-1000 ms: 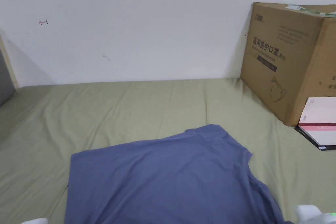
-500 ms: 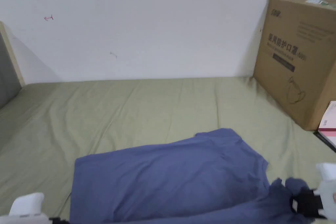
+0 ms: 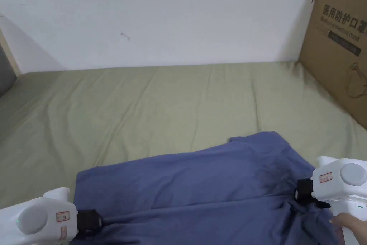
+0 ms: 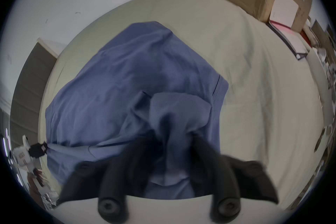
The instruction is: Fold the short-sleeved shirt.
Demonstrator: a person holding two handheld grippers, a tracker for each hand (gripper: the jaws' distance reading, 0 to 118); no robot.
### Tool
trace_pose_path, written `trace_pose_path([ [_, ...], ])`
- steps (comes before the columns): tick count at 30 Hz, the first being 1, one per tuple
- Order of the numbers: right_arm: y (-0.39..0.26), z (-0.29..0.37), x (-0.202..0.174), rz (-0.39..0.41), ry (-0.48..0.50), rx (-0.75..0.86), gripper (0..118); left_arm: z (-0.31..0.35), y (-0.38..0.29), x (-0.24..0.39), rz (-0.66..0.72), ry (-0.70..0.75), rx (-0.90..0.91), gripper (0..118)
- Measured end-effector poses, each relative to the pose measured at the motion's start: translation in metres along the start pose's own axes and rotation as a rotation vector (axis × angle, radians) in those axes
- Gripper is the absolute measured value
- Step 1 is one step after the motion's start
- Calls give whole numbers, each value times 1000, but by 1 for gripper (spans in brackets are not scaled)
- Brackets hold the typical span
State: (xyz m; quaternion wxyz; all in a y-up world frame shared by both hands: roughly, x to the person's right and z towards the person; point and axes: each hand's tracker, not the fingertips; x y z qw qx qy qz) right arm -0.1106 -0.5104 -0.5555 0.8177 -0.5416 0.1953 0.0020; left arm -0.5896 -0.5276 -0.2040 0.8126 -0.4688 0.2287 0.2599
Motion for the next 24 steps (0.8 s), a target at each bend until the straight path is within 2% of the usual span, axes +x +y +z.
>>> trace_pose_path([
  [2,-3,7,1,-59,79,12,90,5,-7,-6,36,-63,8,89],
  [3,-5,13,0,-64,85,13,95,11,-8,-8,44,-61,26,89],
  [6,-13,49,-12,-5,22,70,96,49,-10,-10,95,-134,125,89],
  [9,-37,106,-28,95,25,225,96,111,-23,-1,85,-205,378,91],
  [11,-65,152,-42,156,67,369,96,161,-44,15,63,-266,565,102],
  [13,-97,190,-52,201,133,543,96,199,-68,26,24,-321,691,102],
  [14,-115,208,-56,218,165,644,96,208,-75,24,-14,-321,744,102],
  [16,-145,224,-61,269,176,779,95,231,-102,37,-69,-210,859,100],
  [17,-161,235,-66,277,171,836,92,237,-114,41,-84,-161,903,93],
  [18,-176,242,-71,270,170,874,82,241,-123,44,-97,-155,920,76],
  [19,-188,249,-76,262,183,906,56,245,-131,46,-102,-170,925,43],
  [20,-198,254,-79,254,190,922,0,247,-138,49,-98,-174,912,0],
  [22,-208,257,-82,232,165,892,0,250,-144,54,-118,-83,925,0],
  [23,-205,258,-81,247,245,852,0,250,-144,52,-122,-110,902,0],
  [24,-203,257,-80,250,278,819,0,250,-143,51,-123,-155,871,0],
])
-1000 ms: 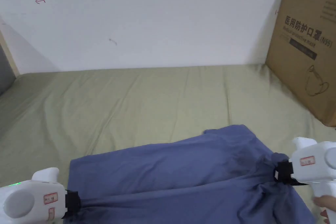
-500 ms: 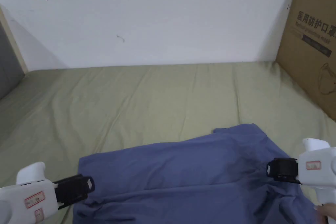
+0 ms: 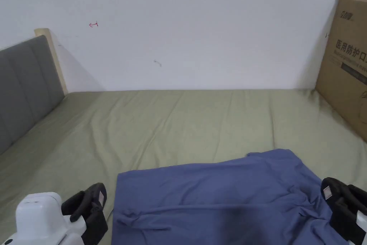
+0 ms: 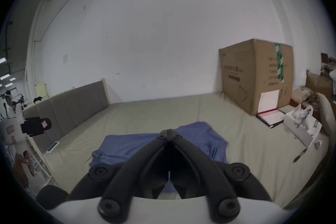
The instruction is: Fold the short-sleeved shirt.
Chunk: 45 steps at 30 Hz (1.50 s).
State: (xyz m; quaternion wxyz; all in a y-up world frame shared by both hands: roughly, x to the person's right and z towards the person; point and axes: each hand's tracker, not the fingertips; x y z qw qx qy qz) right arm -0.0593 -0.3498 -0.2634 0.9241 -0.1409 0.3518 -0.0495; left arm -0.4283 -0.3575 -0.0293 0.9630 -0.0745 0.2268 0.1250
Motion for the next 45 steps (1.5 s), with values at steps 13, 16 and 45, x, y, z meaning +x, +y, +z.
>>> trace_pose_path([
  [13,6,-8,39,-82,-58,-108,0,-162,-47,-63,93,100,-844,14],
  [16,1,-12,46,-89,-74,-141,0,-191,-77,-67,83,167,-870,107],
  [45,-66,-195,223,-464,-338,-862,109,-154,-76,-27,0,91,-709,4],
])
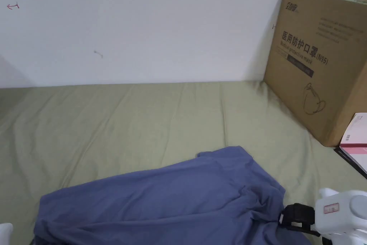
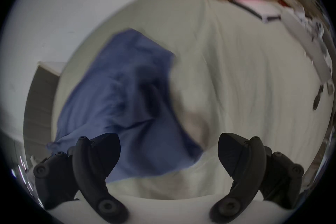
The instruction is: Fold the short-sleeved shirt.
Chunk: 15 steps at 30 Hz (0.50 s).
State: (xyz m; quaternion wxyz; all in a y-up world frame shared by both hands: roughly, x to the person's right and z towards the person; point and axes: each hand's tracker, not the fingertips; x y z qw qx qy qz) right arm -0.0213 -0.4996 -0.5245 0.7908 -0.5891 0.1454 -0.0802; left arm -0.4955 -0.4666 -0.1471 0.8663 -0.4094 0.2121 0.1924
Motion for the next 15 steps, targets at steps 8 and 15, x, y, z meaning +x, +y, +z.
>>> trace_pose_path([
  [8,-21,-12,-26,274,-168,34,53,-25,5,-27,53,35,-104,4],
  [15,-28,36,-29,307,-83,73,5,-5,21,-38,41,16,-68,4],
])
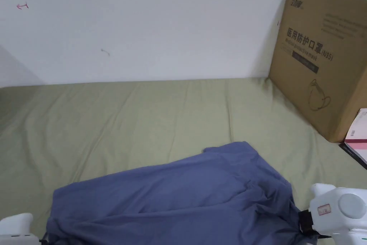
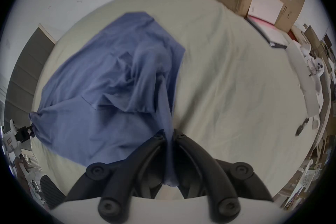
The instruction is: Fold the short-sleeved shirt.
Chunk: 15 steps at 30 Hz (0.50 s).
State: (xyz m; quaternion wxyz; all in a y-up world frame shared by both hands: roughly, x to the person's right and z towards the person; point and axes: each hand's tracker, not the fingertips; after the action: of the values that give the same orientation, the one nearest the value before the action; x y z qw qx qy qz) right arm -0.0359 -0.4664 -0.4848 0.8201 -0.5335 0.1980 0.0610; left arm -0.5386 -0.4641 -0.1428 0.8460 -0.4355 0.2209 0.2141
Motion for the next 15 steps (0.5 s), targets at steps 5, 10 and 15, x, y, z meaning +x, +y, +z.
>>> trace_pose_path([
  [5,-13,66,18,-23,42,80,5,51,13,-8,-38,-51,95,4],
  [10,-64,116,37,-16,68,81,5,96,-11,-23,-142,4,70,4],
  [15,-119,118,31,2,88,-40,5,83,-55,-46,-148,14,-182,4],
])
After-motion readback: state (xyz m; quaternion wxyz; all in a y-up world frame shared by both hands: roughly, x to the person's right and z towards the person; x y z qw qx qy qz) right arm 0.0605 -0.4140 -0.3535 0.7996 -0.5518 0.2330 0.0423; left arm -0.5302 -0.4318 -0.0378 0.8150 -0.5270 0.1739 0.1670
